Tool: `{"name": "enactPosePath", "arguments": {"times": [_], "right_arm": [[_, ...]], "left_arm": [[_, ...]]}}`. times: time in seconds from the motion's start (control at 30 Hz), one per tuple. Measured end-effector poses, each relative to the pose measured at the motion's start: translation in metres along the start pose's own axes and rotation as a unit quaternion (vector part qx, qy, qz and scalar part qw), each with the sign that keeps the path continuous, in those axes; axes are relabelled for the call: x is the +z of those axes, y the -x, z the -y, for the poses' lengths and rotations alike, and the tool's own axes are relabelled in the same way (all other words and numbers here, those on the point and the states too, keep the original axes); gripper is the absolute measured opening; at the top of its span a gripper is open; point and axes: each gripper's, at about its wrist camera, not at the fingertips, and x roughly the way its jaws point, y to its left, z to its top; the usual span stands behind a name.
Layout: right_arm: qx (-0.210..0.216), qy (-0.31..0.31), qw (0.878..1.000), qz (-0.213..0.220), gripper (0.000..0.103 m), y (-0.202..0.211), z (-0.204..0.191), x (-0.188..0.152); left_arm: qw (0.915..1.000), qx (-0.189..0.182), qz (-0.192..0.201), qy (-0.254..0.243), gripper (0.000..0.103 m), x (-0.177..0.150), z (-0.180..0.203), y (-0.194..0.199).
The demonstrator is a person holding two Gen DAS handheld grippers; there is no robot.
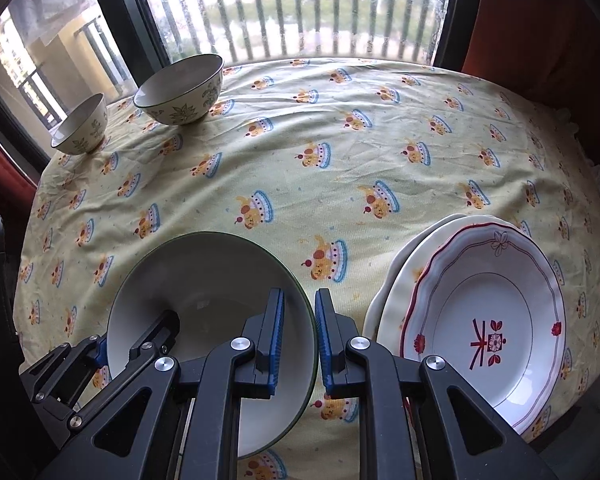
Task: Organize plates and bowls
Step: 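Lift the green-rimmed bowl and carry it toward the plate stack, then lower the green-rimmed bowl onto the tablecloth and open both grippers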
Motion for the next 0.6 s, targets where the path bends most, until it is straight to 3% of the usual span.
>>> {"name": "enactPosePath", "arguments": {"times": [0.13,0.33,0.37,0.4,0.47,0.6], "right_arm": [[0.007,0.021,1.0,0.009,0.019,-0.002,0.001,-0.005],[0.026,0.034,0.999,0.004,0.025,-0.002,0.002,-0.007],[0.028,0.045,0.999,0.002,0.031,-0.002,0.001,-0.007],[0.028,0.054,0.998,0.002,0.046,-0.001,0.0,-0.007],[0.025,0.059,0.998,0.018,0.067,0.005,-0.001,-0.008],[0.038,0.071,0.996,0.027,0.074,0.013,-0.004,-0.006]], "left_arm": [[0.9998,0.01,0.01,0.012,0.022,-0.006,0.002,0.002],[0.9997,0.012,0.01,0.017,0.045,-0.01,0.005,0.005],[0.9997,0.014,0.01,0.018,0.053,-0.01,0.005,0.006],[0.9995,0.013,0.014,0.023,0.061,-0.011,0.004,0.009],[0.9991,0.011,0.021,0.034,0.068,-0.013,0.001,0.015],[0.9984,0.018,0.035,0.042,0.078,-0.016,-0.002,0.026]]}}
